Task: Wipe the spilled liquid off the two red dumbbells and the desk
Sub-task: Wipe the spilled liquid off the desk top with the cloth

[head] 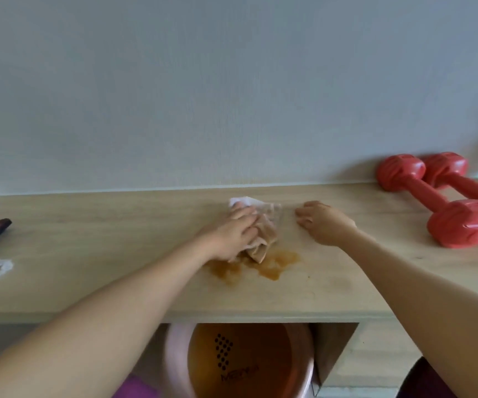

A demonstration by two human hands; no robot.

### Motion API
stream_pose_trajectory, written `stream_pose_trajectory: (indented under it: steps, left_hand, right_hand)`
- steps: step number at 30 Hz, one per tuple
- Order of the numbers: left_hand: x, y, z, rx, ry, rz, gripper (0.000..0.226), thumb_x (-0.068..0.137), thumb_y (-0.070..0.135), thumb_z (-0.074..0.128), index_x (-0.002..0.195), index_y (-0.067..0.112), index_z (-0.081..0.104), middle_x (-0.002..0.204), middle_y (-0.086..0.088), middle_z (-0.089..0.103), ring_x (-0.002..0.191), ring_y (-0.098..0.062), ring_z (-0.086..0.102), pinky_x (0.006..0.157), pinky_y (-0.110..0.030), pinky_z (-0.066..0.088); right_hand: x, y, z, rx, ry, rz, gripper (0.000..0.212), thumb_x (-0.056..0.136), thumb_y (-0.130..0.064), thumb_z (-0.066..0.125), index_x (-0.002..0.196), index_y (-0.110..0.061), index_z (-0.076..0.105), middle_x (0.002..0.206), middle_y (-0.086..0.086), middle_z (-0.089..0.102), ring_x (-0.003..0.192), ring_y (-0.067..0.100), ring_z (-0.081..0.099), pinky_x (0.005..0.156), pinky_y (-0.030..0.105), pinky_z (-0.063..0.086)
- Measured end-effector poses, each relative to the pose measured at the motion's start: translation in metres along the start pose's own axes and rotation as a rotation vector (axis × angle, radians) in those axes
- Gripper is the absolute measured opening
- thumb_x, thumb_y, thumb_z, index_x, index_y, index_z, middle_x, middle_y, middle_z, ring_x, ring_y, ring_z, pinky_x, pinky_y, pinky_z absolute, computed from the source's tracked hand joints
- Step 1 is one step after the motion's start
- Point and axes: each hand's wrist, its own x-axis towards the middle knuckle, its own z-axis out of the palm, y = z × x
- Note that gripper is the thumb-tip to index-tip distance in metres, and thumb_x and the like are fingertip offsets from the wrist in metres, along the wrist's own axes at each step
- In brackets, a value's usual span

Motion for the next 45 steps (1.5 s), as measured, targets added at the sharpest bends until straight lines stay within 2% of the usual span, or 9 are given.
stream_pose_trajectory:
  steps: [6,14,17,24,30,34,38,41,45]
  left_hand:
    - [0.011,-0.04,-0.006,0.082,0.142,-0.515,0.044,0.098,0.031,0.026,0.137,0.015,0.04,0.152,-0.008,0.023,0.141,-0.029,0.009,0.116,-0.035,0.009]
    - [0.004,0.088,0.031,-0.023,0.052,0.017,0.043,0.097,0.026,0.038,0.137,0.012,0.042,0.153,-0.006,0.025,0.14,-0.026,0.011,0.117,-0.035,0.007]
    - [-0.017,0.079,0.022,-0.079,0.004,0.15,0.044,0.098,0.022,0.038,0.137,0.004,0.041,0.15,-0.013,0.028,0.14,-0.026,0.016,0.115,-0.024,0.007]
    - [-0.032,0.043,-0.005,0.112,0.079,-0.394,0.054,0.096,0.036,0.022,0.136,0.005,0.039,0.15,-0.016,0.027,0.139,-0.029,0.017,0.111,-0.029,0.014]
    - [-0.03,0.133,0.047,-0.051,0.122,-0.112,0.044,0.095,0.041,0.029,0.119,0.011,0.051,0.141,-0.01,0.04,0.135,-0.027,0.02,0.113,-0.039,0.018]
    - [-0.052,0.135,0.047,-0.079,0.072,0.064,0.049,0.098,0.036,0.036,0.143,0.019,0.033,0.154,-0.002,0.02,0.144,-0.018,0.004,0.117,-0.036,0.011]
    - [-0.044,0.074,0.027,0.069,0.038,-0.108,0.048,0.098,0.035,0.031,0.143,0.017,0.032,0.156,-0.002,0.019,0.142,-0.023,0.015,0.115,-0.036,0.02]
    - [-0.046,0.079,0.027,0.132,0.114,-0.331,0.047,0.098,0.035,0.027,0.137,0.012,0.036,0.153,-0.005,0.02,0.139,-0.029,0.016,0.113,-0.039,0.021]
    - [-0.053,0.139,0.054,0.046,0.265,-0.145,0.039,0.096,0.029,0.035,0.13,0.012,0.044,0.144,-0.005,0.034,0.136,-0.025,0.017,0.113,-0.031,0.014]
  right_hand:
    - [-0.034,0.045,-0.002,0.154,0.215,0.197,0.035,0.085,-0.009,0.046,0.112,-0.02,0.064,0.12,0.009,0.062,0.11,0.031,0.055,0.075,0.032,0.044]
    - [-0.066,0.047,-0.001,0.189,0.273,0.233,0.047,0.085,-0.002,0.045,0.125,-0.023,0.059,0.128,0.005,0.058,0.118,0.026,0.052,0.086,0.035,0.047]
    - [-0.077,0.046,-0.003,0.193,0.265,0.236,0.048,0.085,-0.002,0.045,0.127,-0.022,0.057,0.129,0.005,0.057,0.118,0.026,0.051,0.088,0.036,0.047]
    - [-0.106,0.044,0.013,0.092,0.285,0.201,0.033,0.082,0.005,0.042,0.101,-0.012,0.064,0.121,0.003,0.055,0.113,0.025,0.047,0.069,0.029,0.039]
    - [-0.107,0.05,0.004,0.419,0.401,0.301,0.042,0.086,-0.001,0.043,0.124,-0.011,0.059,0.125,0.009,0.061,0.117,0.029,0.053,0.092,0.032,0.043]
    - [-0.11,0.052,-0.002,0.478,0.358,0.31,0.042,0.088,-0.002,0.042,0.126,-0.01,0.059,0.128,0.011,0.06,0.122,0.028,0.051,0.098,0.03,0.04]
    - [-0.116,0.046,0.008,0.359,0.303,0.207,0.028,0.088,-0.004,0.043,0.098,-0.011,0.068,0.109,0.015,0.059,0.107,0.034,0.052,0.08,0.031,0.042]
    - [-0.12,0.04,0.016,0.254,0.278,0.186,0.035,0.089,-0.002,0.04,0.114,-0.011,0.063,0.126,0.01,0.049,0.115,0.031,0.042,0.084,0.03,0.037]
    - [-0.122,0.034,0.015,0.21,0.264,0.196,0.037,0.089,-0.004,0.04,0.118,-0.013,0.061,0.129,0.008,0.047,0.119,0.029,0.04,0.085,0.031,0.037]
